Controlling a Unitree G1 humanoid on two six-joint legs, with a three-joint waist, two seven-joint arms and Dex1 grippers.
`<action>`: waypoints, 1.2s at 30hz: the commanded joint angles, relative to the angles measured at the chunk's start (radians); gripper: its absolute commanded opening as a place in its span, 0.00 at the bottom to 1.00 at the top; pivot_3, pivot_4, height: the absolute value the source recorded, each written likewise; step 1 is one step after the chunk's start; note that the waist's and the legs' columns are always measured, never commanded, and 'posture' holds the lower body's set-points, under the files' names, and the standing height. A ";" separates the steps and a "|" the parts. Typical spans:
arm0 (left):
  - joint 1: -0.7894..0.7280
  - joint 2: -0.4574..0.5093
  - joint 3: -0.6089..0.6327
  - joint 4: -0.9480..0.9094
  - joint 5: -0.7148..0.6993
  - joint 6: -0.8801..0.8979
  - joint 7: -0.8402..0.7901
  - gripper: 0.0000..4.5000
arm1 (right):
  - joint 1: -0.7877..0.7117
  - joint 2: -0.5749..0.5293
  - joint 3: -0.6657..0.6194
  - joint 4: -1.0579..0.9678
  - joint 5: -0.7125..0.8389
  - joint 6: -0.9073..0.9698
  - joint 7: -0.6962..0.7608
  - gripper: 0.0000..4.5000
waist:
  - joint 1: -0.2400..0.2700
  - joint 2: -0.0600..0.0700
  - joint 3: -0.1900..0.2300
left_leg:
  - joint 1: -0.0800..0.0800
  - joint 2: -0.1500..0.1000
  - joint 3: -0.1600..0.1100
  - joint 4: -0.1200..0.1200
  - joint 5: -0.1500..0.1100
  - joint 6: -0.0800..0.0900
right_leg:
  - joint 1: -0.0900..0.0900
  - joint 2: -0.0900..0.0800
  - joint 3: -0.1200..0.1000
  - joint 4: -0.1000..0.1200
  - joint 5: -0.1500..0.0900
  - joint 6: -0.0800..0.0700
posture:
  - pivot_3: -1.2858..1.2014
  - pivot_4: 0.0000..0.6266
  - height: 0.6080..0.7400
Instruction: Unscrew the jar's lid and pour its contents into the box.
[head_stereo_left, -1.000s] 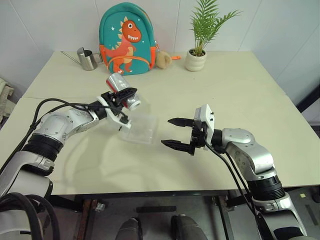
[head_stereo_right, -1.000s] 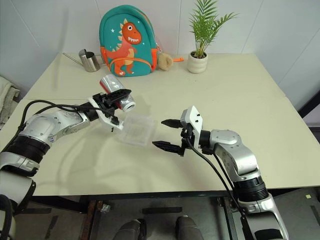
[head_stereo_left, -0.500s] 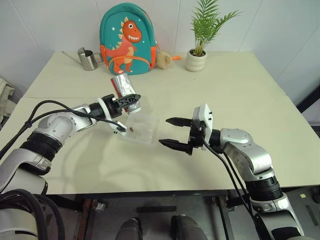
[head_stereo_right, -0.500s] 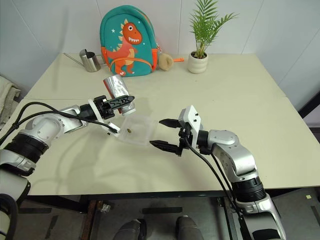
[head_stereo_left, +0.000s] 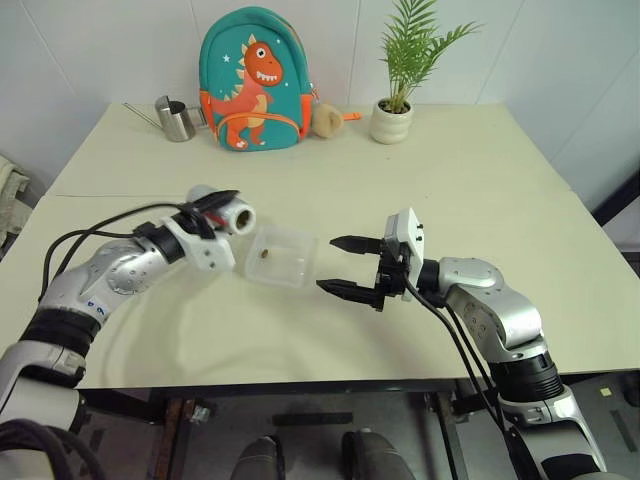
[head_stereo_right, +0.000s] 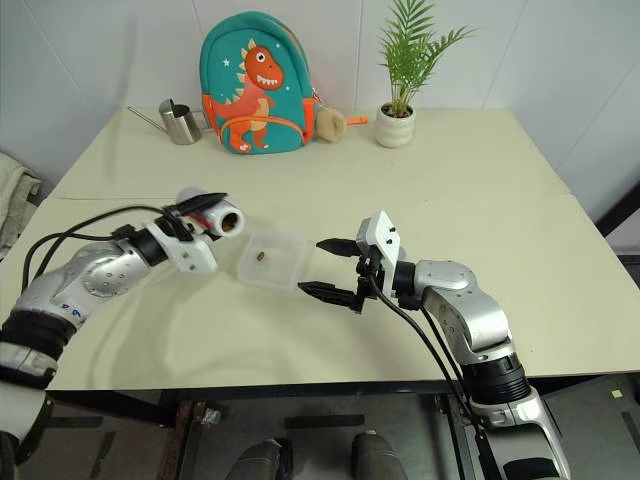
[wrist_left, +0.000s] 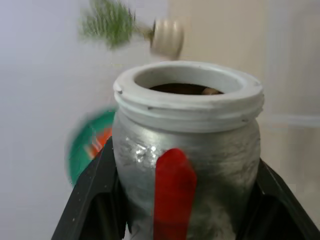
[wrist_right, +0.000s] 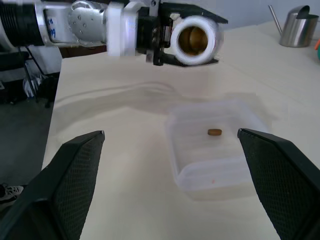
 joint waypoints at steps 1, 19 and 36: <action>0.021 -0.016 0.148 -0.088 -0.235 0.181 -0.171 0.45 | -0.009 -0.004 -0.006 -0.016 0.013 -0.013 0.012 1.00 | 0.000 0.000 0.000 | 0.000 0.000 0.000 0.000 0.000 0.000 | 0.001 0.000 0.000 0.000 0.000 0.000 | 0.52 0.24 1.00; 0.135 -0.210 0.640 0.035 -0.612 0.637 -0.208 0.45 | -0.058 0.006 -0.036 0.160 -0.052 -0.181 0.014 1.00 | -0.002 -0.001 -0.001 | 0.001 -0.001 -0.008 0.007 0.001 0.001 | 0.003 0.000 -0.002 0.003 0.001 0.001 | 0.52 0.24 1.00; 0.274 -0.188 0.684 -0.012 -0.614 0.610 -0.348 0.99 | -0.076 0.000 -0.038 0.198 -0.105 -0.313 0.001 1.00 | -0.010 -0.001 -0.001 | 0.002 -0.001 -0.009 0.002 0.000 0.001 | 0.004 -0.002 -0.001 -0.001 0.002 0.001 | 0.52 0.24 1.00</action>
